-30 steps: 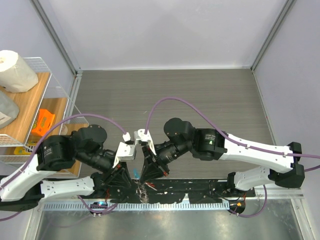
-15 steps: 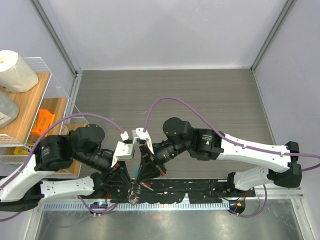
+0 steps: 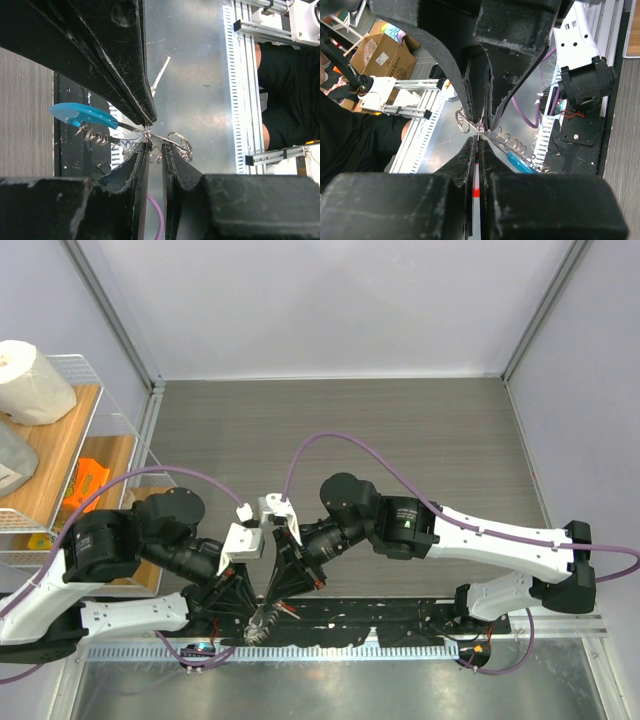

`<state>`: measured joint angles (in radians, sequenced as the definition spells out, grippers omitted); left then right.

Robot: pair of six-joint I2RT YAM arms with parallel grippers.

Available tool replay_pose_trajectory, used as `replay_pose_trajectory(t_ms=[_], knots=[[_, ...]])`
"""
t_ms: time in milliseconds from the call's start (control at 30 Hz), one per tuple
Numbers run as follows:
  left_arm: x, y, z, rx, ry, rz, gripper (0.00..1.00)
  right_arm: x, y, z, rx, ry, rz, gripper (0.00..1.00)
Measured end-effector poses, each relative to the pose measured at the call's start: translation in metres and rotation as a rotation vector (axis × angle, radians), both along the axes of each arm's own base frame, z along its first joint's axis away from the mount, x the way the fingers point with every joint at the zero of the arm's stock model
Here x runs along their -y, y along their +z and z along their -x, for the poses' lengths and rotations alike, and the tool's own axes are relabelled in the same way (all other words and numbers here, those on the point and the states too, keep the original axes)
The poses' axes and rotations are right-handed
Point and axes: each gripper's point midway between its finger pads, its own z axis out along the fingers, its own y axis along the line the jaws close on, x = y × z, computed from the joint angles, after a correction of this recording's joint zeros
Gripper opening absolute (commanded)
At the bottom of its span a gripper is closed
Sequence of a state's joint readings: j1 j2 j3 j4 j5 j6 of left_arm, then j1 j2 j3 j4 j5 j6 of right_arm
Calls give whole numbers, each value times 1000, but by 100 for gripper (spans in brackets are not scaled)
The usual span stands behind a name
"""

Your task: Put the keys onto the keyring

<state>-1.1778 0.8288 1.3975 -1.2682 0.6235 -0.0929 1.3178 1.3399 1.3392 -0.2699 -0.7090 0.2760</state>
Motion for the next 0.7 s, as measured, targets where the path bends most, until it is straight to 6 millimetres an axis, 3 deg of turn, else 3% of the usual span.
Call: replay_pose_trajectory(t_ms=[700], knots=[[-2,3,0,17,-8,4,22,-3,3,-1,6,10,2,6]])
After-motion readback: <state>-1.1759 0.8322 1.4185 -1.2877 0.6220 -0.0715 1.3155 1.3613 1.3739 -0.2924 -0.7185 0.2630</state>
